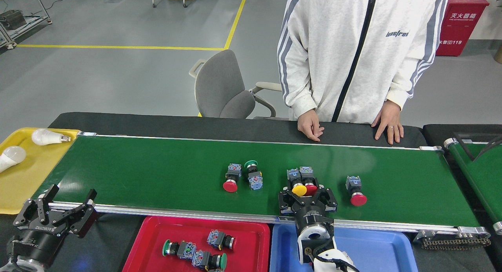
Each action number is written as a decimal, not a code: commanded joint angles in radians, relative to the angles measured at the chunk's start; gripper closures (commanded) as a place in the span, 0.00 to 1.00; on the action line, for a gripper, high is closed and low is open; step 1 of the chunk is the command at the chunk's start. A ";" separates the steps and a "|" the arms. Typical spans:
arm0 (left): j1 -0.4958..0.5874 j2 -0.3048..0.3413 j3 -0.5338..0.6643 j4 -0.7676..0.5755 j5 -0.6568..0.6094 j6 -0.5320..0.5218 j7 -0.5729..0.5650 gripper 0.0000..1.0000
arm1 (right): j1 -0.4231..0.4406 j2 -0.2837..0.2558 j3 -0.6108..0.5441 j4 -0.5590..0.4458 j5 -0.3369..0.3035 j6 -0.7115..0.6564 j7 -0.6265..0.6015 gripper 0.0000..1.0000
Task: Pick switch part from conveyor to tray
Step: 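Grasp the yellow-capped button unit with the right gripper, place in red tray, then grasp button units with both grippers and drop them into the red tray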
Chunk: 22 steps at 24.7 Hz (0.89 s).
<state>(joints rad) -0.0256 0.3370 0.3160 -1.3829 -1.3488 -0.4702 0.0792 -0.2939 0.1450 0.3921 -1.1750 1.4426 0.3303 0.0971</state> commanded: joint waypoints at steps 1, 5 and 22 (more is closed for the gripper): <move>-0.014 0.003 0.012 -0.015 0.005 0.010 0.004 0.00 | 0.001 -0.001 0.030 -0.072 0.002 -0.043 0.001 0.98; -0.014 0.007 0.029 -0.013 0.013 0.007 0.004 0.00 | 0.099 -0.033 0.197 -0.273 0.004 -0.217 0.001 0.98; 0.020 -0.027 -0.252 -0.108 -0.024 0.016 0.002 0.00 | 0.418 -0.079 0.028 -0.466 0.007 -0.042 -0.177 0.00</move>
<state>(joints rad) 0.0004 0.3080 0.0846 -1.4765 -1.3659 -0.4706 0.0782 0.1082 0.0710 0.4505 -1.6220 1.4506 0.2125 -0.0080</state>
